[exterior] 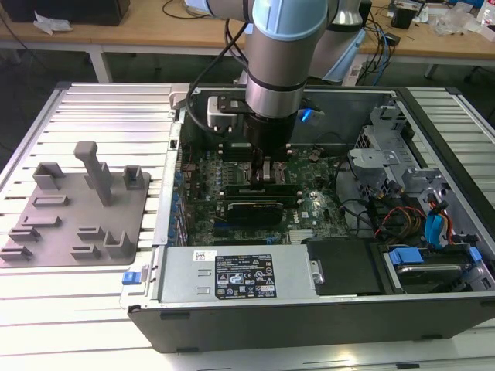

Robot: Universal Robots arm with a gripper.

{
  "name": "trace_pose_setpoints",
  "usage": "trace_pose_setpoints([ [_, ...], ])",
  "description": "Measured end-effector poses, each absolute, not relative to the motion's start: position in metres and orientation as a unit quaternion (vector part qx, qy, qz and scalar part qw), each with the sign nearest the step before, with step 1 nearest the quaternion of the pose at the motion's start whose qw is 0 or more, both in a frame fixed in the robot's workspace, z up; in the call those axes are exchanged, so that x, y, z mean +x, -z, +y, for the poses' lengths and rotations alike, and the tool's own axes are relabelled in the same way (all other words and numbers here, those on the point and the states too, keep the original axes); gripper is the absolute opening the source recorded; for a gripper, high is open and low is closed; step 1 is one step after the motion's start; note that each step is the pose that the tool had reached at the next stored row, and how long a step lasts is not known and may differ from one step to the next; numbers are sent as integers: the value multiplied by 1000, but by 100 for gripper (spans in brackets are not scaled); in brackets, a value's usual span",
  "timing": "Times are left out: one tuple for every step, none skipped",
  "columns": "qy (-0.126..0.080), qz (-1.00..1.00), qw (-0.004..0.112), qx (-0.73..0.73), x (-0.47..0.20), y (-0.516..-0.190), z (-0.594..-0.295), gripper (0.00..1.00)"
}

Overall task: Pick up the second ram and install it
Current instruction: 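Insert the second ram into the second slot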

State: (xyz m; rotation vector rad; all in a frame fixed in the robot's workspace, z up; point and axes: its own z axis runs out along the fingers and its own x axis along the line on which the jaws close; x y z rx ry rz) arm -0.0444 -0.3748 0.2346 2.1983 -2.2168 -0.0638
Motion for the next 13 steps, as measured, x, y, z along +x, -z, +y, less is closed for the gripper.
trace_pose_setpoints([
  [20,-710,10,704,-44,-235,-375,9],
  [20,-710,10,704,-44,-234,-375,9],
  [20,-710,10,704,-44,-234,-375,9],
  [20,-710,10,704,-44,-234,-375,9],
  [20,-710,10,704,-44,-234,-375,9],
  [21,-710,9,704,-44,-234,-375,9],
  [21,-710,9,704,-44,-233,-375,9],
  [20,-710,9,704,-44,-231,-375,9],
  [20,-710,9,704,-44,-229,-375,9],
  [20,-710,9,704,-44,-228,-375,9],
  [20,-710,9,704,-44,-227,-375,9],
  [20,-710,10,704,-44,-227,-375,9],
  [20,-710,10,704,-44,-227,-375,9],
])
